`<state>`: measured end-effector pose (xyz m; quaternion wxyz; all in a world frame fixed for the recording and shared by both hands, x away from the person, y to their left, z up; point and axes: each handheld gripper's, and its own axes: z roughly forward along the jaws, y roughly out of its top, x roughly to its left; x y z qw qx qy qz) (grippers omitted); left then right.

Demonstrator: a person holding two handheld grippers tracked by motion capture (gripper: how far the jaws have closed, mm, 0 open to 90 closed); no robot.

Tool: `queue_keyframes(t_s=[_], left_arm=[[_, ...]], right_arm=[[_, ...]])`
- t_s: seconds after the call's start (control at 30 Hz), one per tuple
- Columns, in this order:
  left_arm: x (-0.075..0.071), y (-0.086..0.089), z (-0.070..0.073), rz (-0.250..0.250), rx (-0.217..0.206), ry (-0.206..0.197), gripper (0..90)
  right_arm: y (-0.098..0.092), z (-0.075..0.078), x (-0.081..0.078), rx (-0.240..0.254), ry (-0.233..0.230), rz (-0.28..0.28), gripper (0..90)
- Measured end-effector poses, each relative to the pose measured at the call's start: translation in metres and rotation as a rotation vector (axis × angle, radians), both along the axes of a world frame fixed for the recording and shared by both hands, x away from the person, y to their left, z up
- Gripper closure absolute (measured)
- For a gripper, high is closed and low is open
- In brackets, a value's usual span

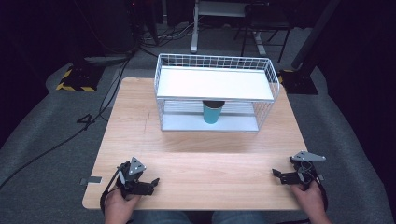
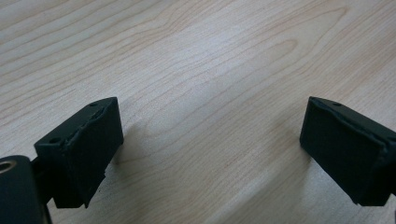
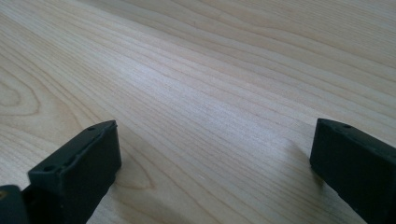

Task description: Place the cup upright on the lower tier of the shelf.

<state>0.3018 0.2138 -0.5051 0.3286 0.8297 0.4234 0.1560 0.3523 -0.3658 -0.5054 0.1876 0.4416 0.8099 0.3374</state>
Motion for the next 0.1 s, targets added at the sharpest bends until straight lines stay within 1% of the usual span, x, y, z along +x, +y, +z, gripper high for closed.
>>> queue_keyframes(t_s=[0.1], left_arm=[[0.0, 0.0, 0.0, 0.0, -0.001, 0.0, 6.5]], right_arm=[[0.0003, 0.0, 0.0005, 0.0, -0.001, -0.002, 2.3]])
